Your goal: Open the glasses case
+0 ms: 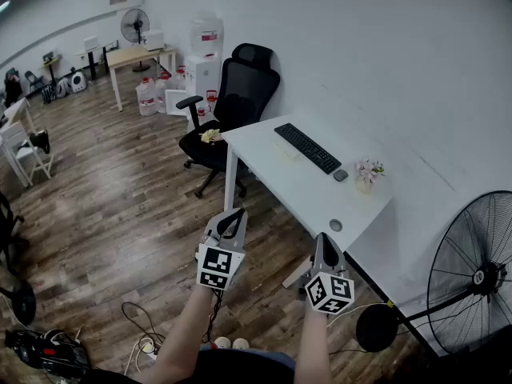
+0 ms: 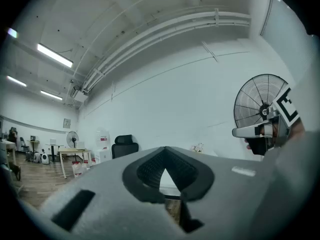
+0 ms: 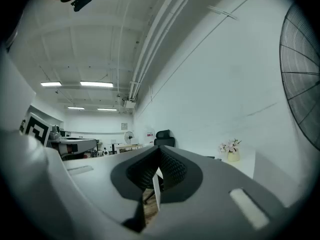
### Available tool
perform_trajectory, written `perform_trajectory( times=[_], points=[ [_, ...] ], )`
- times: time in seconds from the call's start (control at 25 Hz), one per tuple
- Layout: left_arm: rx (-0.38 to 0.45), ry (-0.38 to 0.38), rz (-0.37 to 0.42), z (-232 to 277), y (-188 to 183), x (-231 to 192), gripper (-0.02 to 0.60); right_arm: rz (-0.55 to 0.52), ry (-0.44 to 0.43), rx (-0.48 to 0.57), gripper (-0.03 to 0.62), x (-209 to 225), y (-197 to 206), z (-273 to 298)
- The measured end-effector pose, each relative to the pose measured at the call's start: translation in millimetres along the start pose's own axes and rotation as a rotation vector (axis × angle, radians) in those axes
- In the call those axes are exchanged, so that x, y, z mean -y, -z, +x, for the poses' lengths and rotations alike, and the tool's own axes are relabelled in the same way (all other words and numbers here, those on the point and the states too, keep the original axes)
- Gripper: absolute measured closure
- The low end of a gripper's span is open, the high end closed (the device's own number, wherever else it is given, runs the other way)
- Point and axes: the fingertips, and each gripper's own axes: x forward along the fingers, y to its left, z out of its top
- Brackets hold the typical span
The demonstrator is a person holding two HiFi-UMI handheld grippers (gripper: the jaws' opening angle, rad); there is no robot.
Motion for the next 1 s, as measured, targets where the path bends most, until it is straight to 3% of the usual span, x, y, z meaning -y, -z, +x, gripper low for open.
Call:
perform_trajectory(
  times=[1.0],
  points=[
    [-0.037, -0.008, 0.007, 14.6, 9.8, 7.3, 0.574, 0.007, -0.035, -0.041, 0.582, 7.6, 13.3, 11.7]
  ],
)
